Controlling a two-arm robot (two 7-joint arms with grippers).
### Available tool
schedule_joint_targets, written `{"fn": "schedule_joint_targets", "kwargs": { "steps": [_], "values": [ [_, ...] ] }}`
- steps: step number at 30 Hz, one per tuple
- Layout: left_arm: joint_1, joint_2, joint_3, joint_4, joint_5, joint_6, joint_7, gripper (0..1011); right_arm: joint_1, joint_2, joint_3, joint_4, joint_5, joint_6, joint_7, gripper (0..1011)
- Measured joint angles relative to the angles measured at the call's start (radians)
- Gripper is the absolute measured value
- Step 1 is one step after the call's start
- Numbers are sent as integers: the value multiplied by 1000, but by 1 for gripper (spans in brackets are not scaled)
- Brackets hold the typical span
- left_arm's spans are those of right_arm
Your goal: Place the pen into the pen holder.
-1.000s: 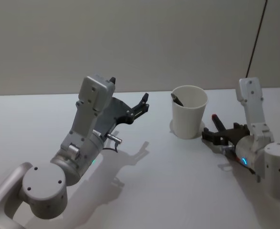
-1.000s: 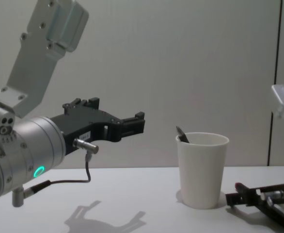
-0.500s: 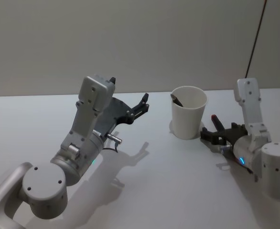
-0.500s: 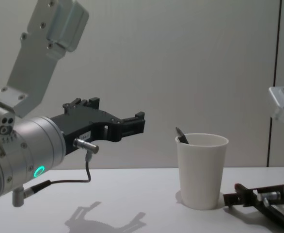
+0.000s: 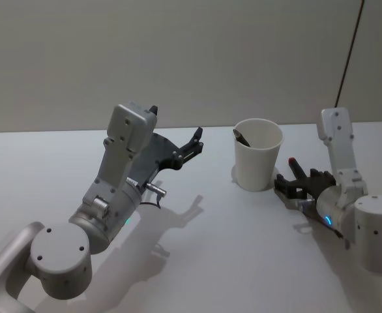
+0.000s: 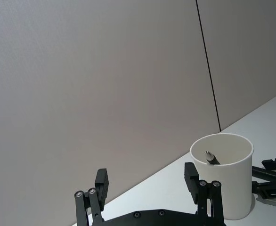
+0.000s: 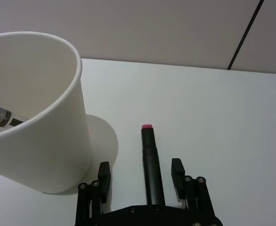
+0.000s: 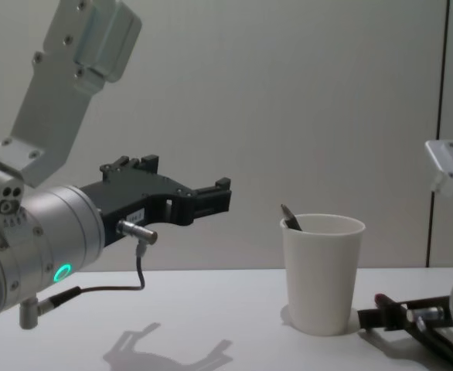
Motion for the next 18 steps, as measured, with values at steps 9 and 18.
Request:
{"fn": "schedule_joint_targets", "kwargs": {
  "steps": [9,18],
  "values": [
    [0,0,0,0,0,0,0,1001,-1,-1,1,1,0,-2,0,758],
    [0,0,0,0,0,0,0,1001,-8,-1,10,-6,19,-9,-8,697]
  ]
}}
